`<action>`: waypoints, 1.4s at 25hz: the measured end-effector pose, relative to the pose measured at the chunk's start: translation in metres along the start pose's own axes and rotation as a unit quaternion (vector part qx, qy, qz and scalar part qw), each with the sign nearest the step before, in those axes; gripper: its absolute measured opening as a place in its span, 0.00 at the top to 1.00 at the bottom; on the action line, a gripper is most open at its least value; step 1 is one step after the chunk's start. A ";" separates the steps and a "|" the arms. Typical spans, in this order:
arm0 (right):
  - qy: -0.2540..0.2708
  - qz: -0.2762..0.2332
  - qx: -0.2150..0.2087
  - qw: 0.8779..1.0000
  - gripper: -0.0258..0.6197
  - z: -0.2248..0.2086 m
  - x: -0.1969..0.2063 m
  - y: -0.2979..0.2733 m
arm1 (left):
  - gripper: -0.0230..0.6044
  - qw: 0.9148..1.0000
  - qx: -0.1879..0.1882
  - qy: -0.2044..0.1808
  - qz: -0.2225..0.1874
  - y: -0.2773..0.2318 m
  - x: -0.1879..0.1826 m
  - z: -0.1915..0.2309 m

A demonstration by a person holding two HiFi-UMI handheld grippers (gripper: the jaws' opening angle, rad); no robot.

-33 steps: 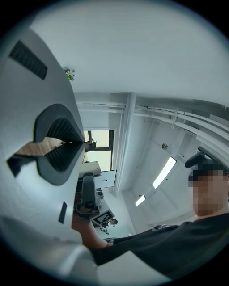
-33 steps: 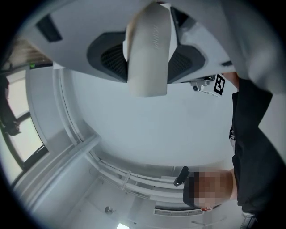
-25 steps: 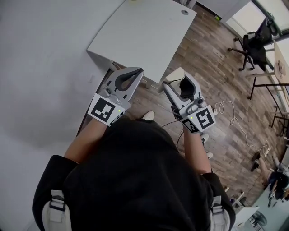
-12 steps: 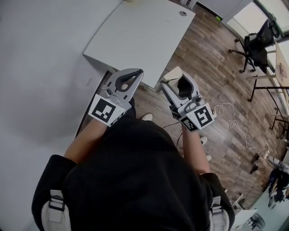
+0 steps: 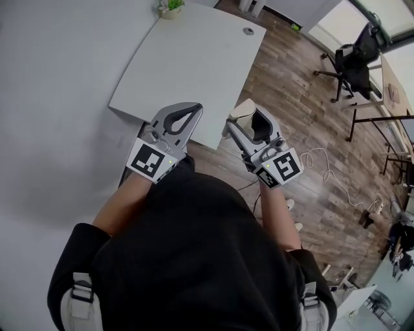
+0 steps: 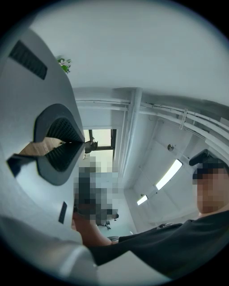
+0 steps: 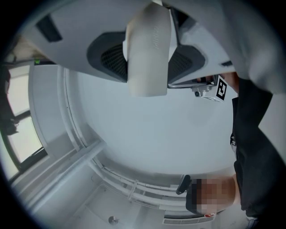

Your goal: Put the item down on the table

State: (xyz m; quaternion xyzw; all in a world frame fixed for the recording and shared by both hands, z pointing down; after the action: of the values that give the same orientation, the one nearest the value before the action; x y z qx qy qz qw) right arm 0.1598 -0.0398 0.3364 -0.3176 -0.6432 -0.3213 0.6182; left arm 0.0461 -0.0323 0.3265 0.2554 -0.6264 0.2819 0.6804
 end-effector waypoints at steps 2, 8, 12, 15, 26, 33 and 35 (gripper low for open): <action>0.000 0.014 0.010 1.000 0.52 -0.013 0.011 -0.029 | 0.97 1.000 0.009 0.007 0.002 -0.009 0.006 0.032; 0.000 0.041 0.022 0.999 0.53 -0.030 0.010 -0.075 | 0.97 0.999 0.032 0.018 0.004 -0.024 -0.003 0.080; 0.012 0.067 0.031 0.997 0.52 -0.042 0.021 -0.110 | 0.97 0.998 0.050 0.024 0.003 -0.033 -0.005 0.119; 0.010 0.083 0.040 0.996 0.52 -0.045 0.033 -0.133 | 0.97 0.997 0.066 0.026 -0.001 -0.037 -0.003 0.142; 0.017 0.155 0.044 0.987 0.53 -0.072 0.070 -0.176 | 0.97 0.994 0.091 0.062 0.018 -0.063 0.016 0.180; 0.030 0.233 -0.006 0.972 0.53 -0.108 0.114 -0.186 | 0.97 0.996 0.063 0.063 0.019 -0.096 0.039 0.187; 0.030 0.247 -0.023 0.968 0.53 -0.118 0.125 -0.193 | 0.97 0.996 0.052 0.062 0.025 -0.107 0.042 0.190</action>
State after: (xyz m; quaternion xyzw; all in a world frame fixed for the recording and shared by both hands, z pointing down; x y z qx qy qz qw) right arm 0.0700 -0.2475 0.4610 -0.4710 -0.5187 -0.1821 0.6899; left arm -0.0114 -0.2386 0.3851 0.2569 -0.5733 0.3468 0.6965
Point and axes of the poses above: the fingertips, and each gripper's own axes: y backward along the fingers, z to its left, x out of its underside, the point moved 2 cm from there along y, backward along the fingers, and after that the axes turned 7 degrees about y, right-handed, at the moved point
